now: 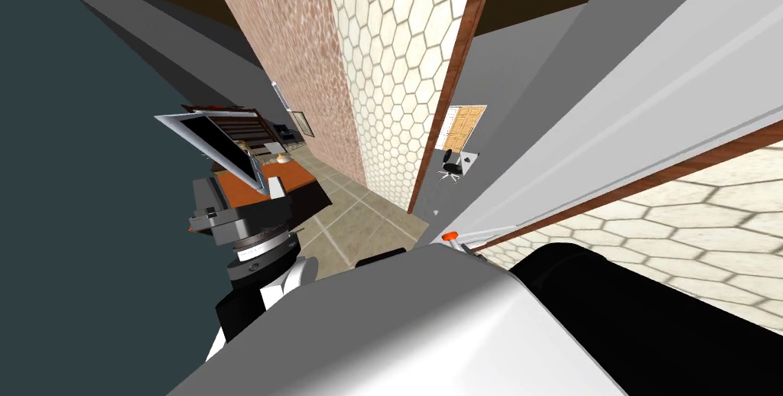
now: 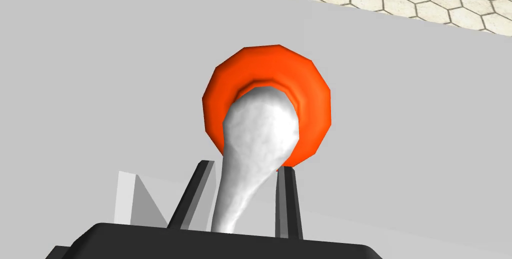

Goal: Pull the door open

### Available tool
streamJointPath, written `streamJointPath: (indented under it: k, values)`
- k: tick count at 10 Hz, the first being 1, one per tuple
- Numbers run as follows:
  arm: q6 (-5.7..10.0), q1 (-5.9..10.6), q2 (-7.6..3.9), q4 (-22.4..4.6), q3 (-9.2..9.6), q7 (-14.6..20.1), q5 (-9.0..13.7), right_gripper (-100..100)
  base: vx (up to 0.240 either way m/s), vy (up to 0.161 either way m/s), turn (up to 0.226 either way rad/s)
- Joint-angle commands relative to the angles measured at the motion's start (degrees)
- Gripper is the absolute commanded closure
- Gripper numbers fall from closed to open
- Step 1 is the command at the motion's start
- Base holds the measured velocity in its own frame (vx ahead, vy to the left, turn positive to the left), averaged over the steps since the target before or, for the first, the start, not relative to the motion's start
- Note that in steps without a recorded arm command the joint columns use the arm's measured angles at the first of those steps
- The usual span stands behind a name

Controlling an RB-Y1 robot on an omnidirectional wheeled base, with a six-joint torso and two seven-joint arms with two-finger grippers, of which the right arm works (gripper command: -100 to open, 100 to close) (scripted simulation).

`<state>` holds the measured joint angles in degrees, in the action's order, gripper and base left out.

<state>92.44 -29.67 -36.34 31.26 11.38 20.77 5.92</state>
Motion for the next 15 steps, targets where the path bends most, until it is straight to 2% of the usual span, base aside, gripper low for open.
streamJointPath:
  k: [1,3,4,8,11,15]
  values:
    - [1.68,0.98,1.06,-2.9,1.21,0.1,-0.9,100,-0.091,-0.026,-0.021]
    - [2.17,0.81,1.18,-3.2,1.29,-0.1,-0.9,100,-0.06,-0.008,-0.015]
    - [3.33,0.51,1.41,-3.5,1.42,-0.4,-1.0,100,-0.159,-0.077,0.044]
    - [5.57,0.09,1.77,-3.8,1.59,-1.0,-1.1,100,-0.199,-0.054,0.047]
    - [6.13,0.02,1.85,-3.9,1.62,-1.1,-1.1,100,-0.073,-0.007,0.022]
    - [6.13,0.02,1.85,-3.9,1.62,-1.1,-1.1,100,-0.022,-0.002,0.005]
